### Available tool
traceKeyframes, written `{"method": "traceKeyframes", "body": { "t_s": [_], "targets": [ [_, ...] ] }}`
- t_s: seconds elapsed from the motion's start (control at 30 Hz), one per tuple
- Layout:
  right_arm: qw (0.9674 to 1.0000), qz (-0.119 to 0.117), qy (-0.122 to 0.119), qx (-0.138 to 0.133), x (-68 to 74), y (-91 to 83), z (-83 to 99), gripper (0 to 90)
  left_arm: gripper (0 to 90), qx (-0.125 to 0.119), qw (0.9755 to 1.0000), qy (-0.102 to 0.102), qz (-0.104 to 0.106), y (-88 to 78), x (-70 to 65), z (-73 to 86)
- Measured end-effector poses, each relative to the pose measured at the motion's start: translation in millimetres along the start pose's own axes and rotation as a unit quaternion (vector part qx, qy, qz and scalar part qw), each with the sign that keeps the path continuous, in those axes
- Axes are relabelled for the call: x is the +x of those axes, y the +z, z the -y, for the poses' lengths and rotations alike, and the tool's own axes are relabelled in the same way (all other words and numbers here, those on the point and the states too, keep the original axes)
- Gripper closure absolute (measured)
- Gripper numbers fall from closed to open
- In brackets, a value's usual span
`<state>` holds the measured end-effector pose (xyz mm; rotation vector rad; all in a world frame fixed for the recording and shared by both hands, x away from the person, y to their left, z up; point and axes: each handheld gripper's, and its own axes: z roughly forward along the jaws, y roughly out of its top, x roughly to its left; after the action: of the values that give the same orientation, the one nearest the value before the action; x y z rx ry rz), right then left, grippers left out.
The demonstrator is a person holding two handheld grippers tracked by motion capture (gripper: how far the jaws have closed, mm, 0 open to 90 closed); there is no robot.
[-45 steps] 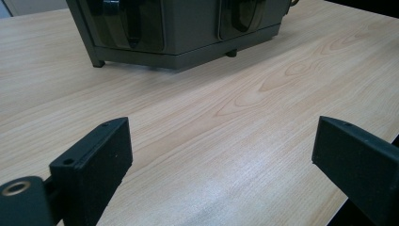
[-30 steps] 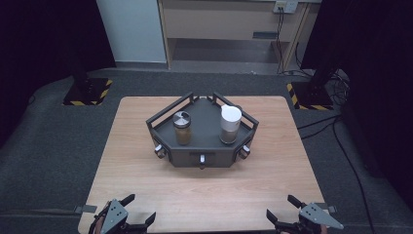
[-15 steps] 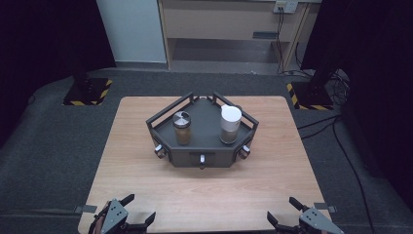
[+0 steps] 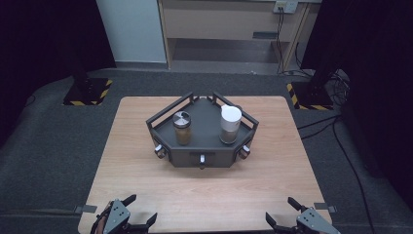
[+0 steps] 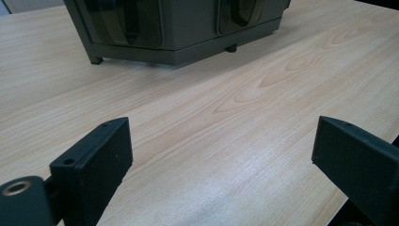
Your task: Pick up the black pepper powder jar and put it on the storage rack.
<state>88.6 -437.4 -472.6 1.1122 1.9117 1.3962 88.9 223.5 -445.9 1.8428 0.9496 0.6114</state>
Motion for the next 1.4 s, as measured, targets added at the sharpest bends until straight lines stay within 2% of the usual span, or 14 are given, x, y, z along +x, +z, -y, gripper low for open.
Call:
{"method": "traceKeyframes", "body": {
  "t_s": [0.23, 0.47, 1.4],
  "targets": [
    [1.0, 0.004, -0.008, -0.002, 1.2, -1.5, -0.2, 3.7, 4.3, -0.001, 1.0, -0.003, -0.002, -1.0, -1.0, 0.5],
    [0.9999, 0.009, -0.005, -0.002, 0.2, -1.4, 0.3, 3.8, 4.3, -0.003, 0.9999, -0.009, -0.007, -3.1, 1.2, 1.7],
    [0.9999, 0.006, -0.013, 0.008, -0.2, 2.5, 0.5, 3.7, 4.3, 0.003, 0.9999, -0.016, -0.006, 0.4, 2.7, 3.1]
  ]
}}
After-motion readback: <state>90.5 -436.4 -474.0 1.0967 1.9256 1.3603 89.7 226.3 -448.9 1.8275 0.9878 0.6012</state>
